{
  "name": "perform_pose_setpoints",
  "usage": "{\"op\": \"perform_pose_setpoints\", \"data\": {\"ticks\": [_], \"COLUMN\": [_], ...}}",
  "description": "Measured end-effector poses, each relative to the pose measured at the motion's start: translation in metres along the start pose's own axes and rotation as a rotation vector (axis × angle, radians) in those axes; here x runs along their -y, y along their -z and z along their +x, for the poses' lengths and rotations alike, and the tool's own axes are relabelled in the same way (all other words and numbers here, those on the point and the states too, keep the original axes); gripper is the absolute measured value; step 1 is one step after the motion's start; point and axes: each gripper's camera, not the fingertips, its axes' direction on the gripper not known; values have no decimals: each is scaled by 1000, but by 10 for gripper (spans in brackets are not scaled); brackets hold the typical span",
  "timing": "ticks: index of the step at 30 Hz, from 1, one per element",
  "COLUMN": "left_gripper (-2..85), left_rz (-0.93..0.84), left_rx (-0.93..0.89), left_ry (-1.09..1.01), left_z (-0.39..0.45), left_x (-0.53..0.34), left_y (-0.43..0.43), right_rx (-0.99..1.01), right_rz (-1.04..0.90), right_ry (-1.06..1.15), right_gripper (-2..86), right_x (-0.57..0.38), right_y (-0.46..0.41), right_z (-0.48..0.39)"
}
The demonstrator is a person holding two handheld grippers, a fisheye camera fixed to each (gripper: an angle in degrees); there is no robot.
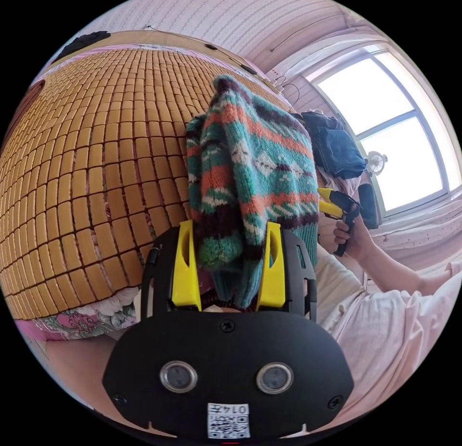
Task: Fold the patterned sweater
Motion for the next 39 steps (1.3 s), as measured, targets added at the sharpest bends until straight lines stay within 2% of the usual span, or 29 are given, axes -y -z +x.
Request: {"op": "perform_pose_setpoints", "data": {"ticks": [1,6,8,10,13,17,24,27,29,31,35,39], "left_gripper": [197,185,180,173,166,156,133,132,132,132,133,130], "left_rz": [2,56,71,63,59,70,92,97,94,90,93,88], "left_rx": [-4,-24,-34,-45,-59,-59,-27,-31,-29,-13,-2,22], "left_ry": [-7,22,32,39,43,43,18,45,43,47,63,89], "left_z": [-1,-6,-7,-8,-9,-7,5,4,6,12,21,33], "left_x": [1,-5,-6,-5,-3,-2,-10,-13,-14,-14,-12,-11], "left_y": [-1,-3,-4,-6,-8,-11,-13,-12,-12,-15,-20,-24], "right_rx": [30,-86,-111,-19,-79,9,60,187,333,318,102,104], "right_rz": [-46,-77,-98,-101,-109,-142,-144,-162,-194,-209,-223,-223], "right_ry": [5,25,63,134,119,9,10,6,14,26,81,129], "right_gripper": [254,261,222,189,179,196,228,247,294,298,209,158], "right_x": [2,9,12,11,12,11,-7,-13,-19,-23,-36,-48], "right_y": [-5,2,16,24,27,33,48,59,61,64,66,76], "right_z": [3,-7,-11,-20,-23,-5,-10,-6,-4,-7,-20,-34]}}
